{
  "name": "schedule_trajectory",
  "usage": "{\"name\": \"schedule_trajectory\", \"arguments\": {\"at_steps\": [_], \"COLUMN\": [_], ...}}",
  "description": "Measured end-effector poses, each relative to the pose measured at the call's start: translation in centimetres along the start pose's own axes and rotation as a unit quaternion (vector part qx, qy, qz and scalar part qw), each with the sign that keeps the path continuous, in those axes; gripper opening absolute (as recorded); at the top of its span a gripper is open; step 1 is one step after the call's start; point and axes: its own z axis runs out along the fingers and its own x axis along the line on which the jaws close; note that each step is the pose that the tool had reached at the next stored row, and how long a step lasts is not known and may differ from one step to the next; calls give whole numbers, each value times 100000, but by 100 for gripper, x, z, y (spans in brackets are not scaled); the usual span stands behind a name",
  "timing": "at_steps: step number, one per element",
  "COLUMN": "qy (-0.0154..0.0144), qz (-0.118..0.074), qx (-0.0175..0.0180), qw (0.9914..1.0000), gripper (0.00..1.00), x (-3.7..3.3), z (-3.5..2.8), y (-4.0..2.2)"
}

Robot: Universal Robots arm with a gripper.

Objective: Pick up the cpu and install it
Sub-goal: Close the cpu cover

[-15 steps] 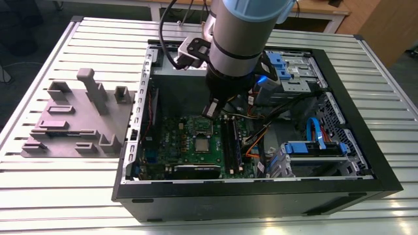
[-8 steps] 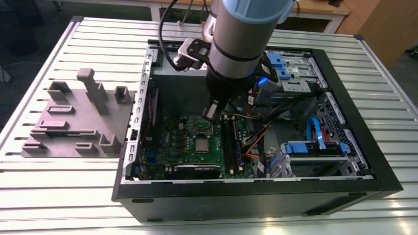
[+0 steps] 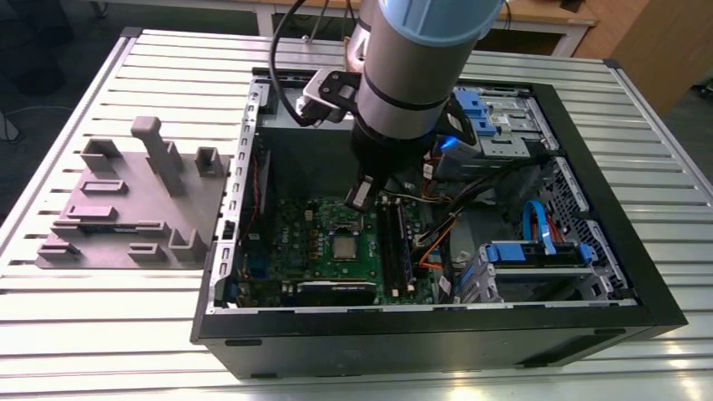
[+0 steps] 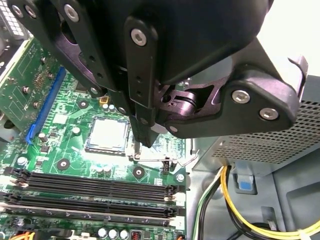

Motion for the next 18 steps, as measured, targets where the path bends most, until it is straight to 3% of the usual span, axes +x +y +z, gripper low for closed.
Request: {"name": "schedule_trajectory", "arguments": {"at_steps": [9,18], "qy": [23,250], "qz": [2,-50], "qx": [13,111], "qw": [100000,100000], "gripper": [11,11], "x": [43,77], "z": [-7,-12], "y": [-21,-37]}}
